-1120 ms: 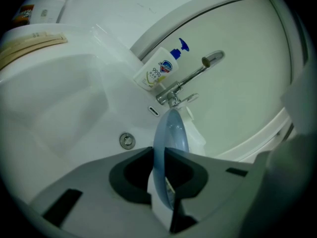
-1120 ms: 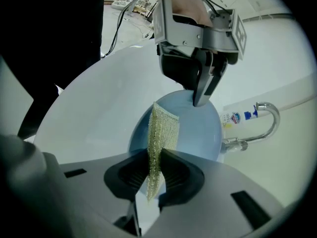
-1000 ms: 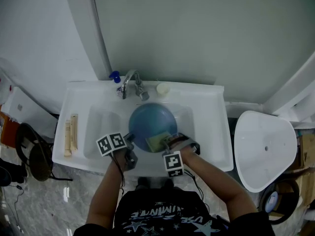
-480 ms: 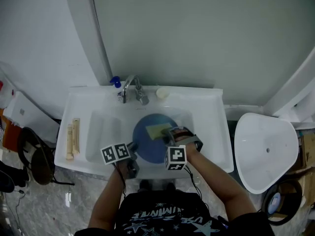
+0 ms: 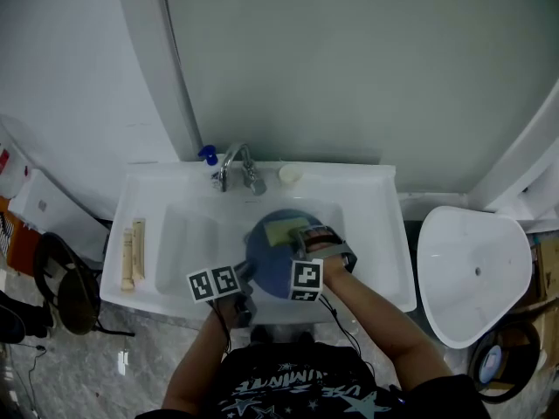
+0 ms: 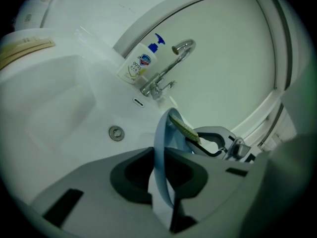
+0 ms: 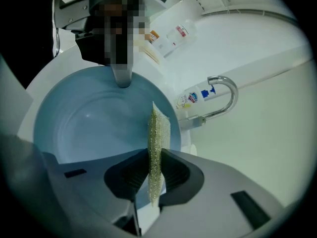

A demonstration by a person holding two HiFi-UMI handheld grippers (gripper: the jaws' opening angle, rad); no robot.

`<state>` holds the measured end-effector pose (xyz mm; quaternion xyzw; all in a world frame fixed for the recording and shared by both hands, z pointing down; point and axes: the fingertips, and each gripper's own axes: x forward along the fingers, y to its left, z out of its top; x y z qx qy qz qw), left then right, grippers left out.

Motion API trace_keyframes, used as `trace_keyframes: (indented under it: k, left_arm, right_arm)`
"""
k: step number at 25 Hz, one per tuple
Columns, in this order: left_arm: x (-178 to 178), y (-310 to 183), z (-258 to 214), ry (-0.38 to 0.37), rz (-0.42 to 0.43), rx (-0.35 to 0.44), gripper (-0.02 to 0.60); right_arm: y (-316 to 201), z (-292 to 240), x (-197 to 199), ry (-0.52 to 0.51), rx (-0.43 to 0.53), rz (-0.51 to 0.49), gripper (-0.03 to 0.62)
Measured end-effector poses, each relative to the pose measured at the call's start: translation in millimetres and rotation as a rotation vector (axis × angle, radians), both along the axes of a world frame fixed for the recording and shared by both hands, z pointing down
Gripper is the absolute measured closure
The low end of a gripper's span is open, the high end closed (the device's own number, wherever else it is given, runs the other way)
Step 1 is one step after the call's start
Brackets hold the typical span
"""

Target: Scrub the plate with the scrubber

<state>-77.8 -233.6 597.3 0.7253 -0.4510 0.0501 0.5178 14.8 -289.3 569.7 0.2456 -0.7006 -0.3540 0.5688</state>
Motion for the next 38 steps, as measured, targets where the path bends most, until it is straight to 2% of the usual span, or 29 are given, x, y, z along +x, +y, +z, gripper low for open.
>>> trace_keyframes:
  k: [4,7,22,28,38]
  left_arm:
    - [4.2,-1.4,-5.0,0.026,-0.025,0.001,0.532]
    - [3.3,-4.0,-7.6,0.032,-0.032,0.001,0.532]
    - [-11.9,-12.9,-4.6,0.039,-0.077,-0.022,0.532]
    - [-30.1,-16.4,1.7,0.048,-0.133,-0.041,0.532]
    - [-54.2,-25.5,2.9,0.071,-0.218,-0.045,0.531]
  right_arm:
    - [-1.4,4.0,-1.8,0.026,0.027,0.034,0.523]
    - [1.4,9.5,-4.2,0.024,0.006,0.04,0.523]
    - [32.2,20.5,-19.6,-0.005,-0.108,-0.032,0.523]
    - [60.4,36.6,-23.9,0.014,-0.173,-0.102,0.523]
    - [78.8,48.6,-14.9,0.038,-0.22,-0.119,0.523]
